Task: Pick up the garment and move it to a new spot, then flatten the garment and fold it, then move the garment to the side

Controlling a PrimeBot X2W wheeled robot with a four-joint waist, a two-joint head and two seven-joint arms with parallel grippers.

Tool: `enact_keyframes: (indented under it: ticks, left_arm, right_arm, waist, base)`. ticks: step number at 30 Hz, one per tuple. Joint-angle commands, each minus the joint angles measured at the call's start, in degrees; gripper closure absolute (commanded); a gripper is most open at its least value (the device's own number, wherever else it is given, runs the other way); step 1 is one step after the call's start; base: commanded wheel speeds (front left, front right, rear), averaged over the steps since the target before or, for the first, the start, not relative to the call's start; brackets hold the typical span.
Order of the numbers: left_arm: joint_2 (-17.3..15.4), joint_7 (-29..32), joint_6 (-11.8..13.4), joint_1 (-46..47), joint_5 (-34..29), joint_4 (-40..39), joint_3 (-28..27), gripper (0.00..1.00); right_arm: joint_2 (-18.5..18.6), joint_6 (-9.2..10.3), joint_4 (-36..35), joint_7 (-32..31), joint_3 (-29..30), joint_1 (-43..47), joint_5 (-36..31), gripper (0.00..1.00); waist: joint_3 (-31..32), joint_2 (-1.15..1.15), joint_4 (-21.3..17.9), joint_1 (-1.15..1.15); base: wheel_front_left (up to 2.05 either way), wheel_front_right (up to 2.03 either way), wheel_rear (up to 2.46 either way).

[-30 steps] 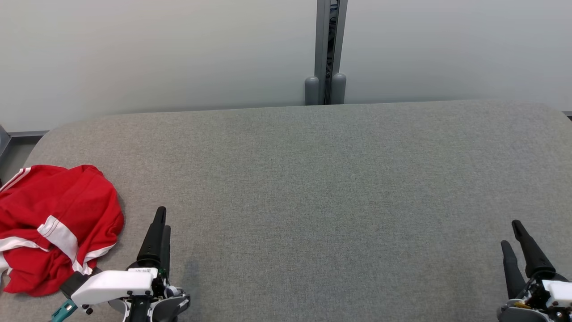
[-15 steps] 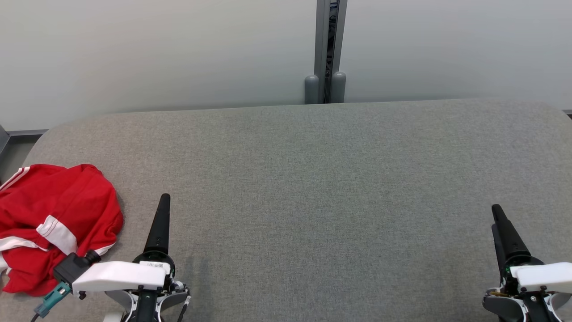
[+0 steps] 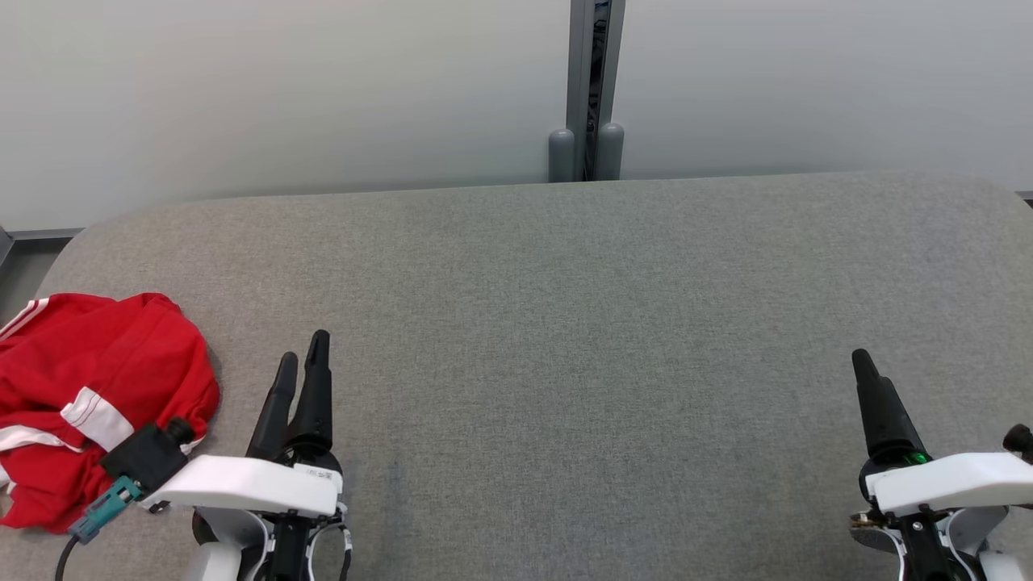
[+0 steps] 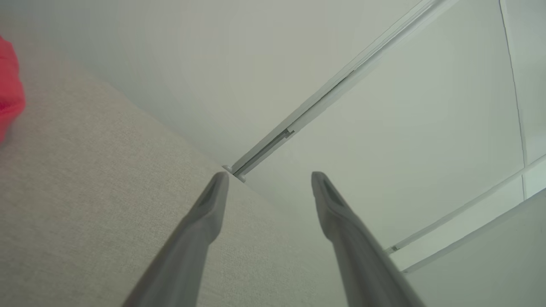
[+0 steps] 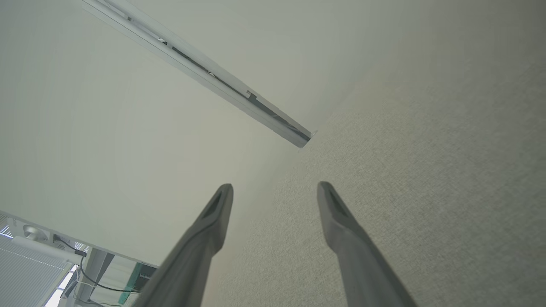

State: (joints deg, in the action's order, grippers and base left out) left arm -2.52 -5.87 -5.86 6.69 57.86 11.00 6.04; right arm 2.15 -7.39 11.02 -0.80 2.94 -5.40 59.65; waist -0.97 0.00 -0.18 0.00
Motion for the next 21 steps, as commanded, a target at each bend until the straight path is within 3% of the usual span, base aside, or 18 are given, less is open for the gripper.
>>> enact_keyframes:
  ticks: [1, 8, 21]
  left_arm:
    - [-0.19, -0.55, 0.73, 2.13, -3.34, -1.43, 0.38, 0.0]
    - [-0.22, -1.7, 3.44, 1.82, -10.52, -2.98, 1.09, 0.0]
    - [-0.28, -3.26, 4.46, 1.05, -19.22, -3.94, 1.44, 0.0]
  right_arm:
    - [0.73, -0.11, -1.3, 1.01, -0.71, -1.55, -3.4, 0.0]
    - [0.89, -0.12, -3.54, 2.97, -3.59, -2.06, -11.48, 0.0]
    - [1.27, -0.12, -3.73, 5.66, -6.79, -2.5, -20.01, 0.0]
  waist:
    - [-0.1, 0.0, -0.05, 0.0]
    - [-0.28, 0.0, -0.29, 0.0]
    - [-0.14, 0.0, -0.28, 0.0]
  base:
    - [0.0, 0.0, 0.0]
    - [0.0, 0.0, 0.0]
    - [0.0, 0.0, 0.0]
